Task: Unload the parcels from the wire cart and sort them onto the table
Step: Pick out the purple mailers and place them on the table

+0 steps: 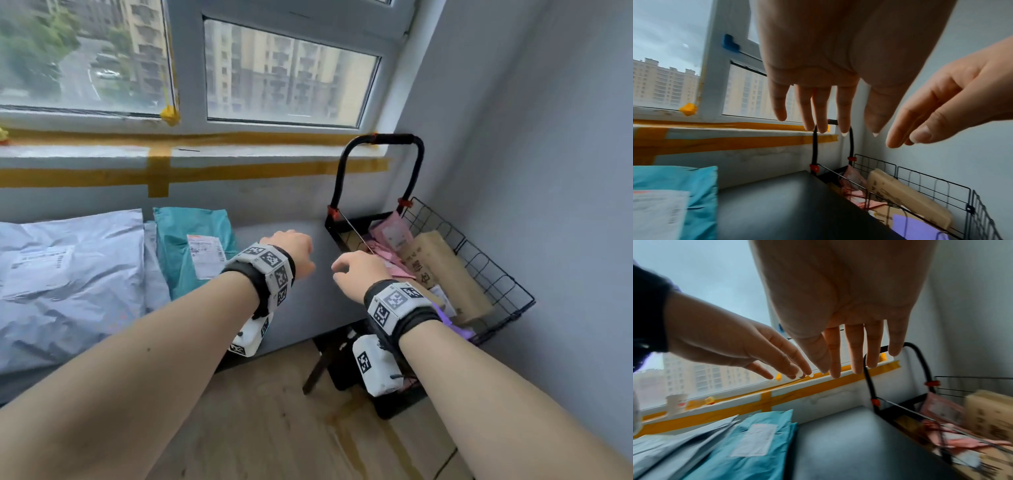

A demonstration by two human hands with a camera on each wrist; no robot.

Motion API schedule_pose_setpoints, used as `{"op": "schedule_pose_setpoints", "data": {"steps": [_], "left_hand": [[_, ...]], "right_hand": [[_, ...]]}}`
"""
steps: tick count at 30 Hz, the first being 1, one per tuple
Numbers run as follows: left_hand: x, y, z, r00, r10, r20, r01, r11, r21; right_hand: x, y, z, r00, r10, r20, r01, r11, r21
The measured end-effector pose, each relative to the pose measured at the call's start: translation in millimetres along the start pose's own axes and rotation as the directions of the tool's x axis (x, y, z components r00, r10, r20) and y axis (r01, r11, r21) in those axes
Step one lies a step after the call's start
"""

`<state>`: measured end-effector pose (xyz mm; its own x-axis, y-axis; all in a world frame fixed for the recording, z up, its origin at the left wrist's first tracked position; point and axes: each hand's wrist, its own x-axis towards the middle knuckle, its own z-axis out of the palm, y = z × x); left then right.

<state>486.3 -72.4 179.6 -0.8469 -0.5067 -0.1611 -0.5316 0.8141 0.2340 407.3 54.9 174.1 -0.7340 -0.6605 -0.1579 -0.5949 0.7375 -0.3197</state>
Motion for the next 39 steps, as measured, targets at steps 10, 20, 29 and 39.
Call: {"op": "schedule_pose_setpoints", "data": {"steps": [10,20,29,39], "left_hand": [[55.0,203.5,62.7,0.975,0.211,0.067,-0.21,0.977,-0.023],[128.9,307.0,119.4,0.974,0.156,0.161,-0.152,0.988,-0.04],[253.0,327.1,153.3,0.964,0.097,0.249,-0.102,0.995,0.008],[364.1,329.4,213.7,0.9,-0.05,0.432,0.039,0.999,0.034]], "right_hand": [[-10.2,222.8,-56.3,0.99,0.136,-0.024,-0.133,0.987,0.094],[33.9,373.5,-76.9,0.976,0.217,0.004,-0.215,0.962,0.167],[154.3,429.4,-42.5,0.959,0.23,0.166,-0.266,0.933,0.244],[270.5,485.7,10.0,0.845,0.29,0.45,-0.369,0.924,0.097]]}}
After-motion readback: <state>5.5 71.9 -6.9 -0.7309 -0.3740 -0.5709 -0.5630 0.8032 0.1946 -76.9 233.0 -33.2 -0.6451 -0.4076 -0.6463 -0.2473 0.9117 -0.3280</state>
